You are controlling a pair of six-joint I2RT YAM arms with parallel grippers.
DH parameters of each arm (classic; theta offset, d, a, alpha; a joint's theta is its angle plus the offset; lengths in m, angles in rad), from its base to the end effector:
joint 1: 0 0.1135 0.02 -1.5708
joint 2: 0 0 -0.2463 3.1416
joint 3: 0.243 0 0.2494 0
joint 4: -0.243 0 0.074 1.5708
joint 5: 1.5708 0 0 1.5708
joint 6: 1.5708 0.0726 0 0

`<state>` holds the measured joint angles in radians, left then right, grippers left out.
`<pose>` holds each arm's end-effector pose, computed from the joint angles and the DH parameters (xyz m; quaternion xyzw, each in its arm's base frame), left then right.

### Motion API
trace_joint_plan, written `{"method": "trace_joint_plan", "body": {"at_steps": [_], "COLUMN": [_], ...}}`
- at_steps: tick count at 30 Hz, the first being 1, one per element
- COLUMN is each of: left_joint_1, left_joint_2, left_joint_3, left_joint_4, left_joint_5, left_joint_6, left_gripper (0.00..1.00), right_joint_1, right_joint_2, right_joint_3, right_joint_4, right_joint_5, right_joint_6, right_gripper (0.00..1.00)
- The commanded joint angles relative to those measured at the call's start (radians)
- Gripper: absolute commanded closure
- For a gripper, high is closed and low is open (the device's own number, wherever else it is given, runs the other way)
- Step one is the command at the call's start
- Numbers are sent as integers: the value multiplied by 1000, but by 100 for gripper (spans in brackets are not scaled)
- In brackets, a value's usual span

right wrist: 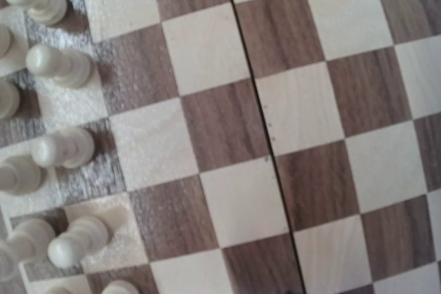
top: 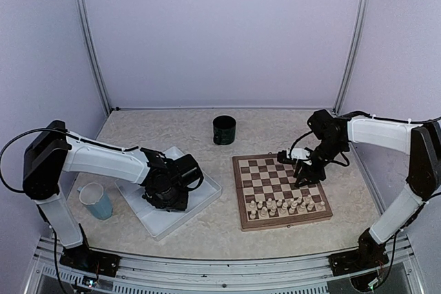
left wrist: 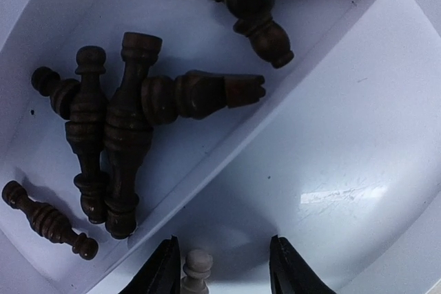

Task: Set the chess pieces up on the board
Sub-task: Pick up the pawn from the storage box.

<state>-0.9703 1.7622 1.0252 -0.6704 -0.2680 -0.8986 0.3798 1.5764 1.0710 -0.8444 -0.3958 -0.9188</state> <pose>0.1909 -0.2448 0.0950 0.0245 0.9875 0.0141 0.1552 0.2619 0.1347 0.1575 -0.6065 0.7631 0.1596 0.1562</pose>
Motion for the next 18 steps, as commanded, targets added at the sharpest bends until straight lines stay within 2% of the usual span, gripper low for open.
{"method": "trace_joint_plan", "body": {"at_steps": [1, 11, 18], "left_joint_1": [1, -27, -38], "left_joint_2": [43, -11, -73], "left_joint_3": [-29, -54, -105], "left_joint_4": [-1, -144, -134], "left_joint_5": [13, 5, 33], "left_joint_6": [-26, -79, -81], "left_gripper": [56, 56, 61], "right_joint_1": [10, 16, 31], "right_joint_2": [2, -2, 26], "right_joint_3": [17, -2, 16], "right_joint_4": [7, 16, 24], "right_joint_5": [-26, -36, -48], "right_joint_6": [3, 8, 1], "right_gripper": [60, 60, 60]}}
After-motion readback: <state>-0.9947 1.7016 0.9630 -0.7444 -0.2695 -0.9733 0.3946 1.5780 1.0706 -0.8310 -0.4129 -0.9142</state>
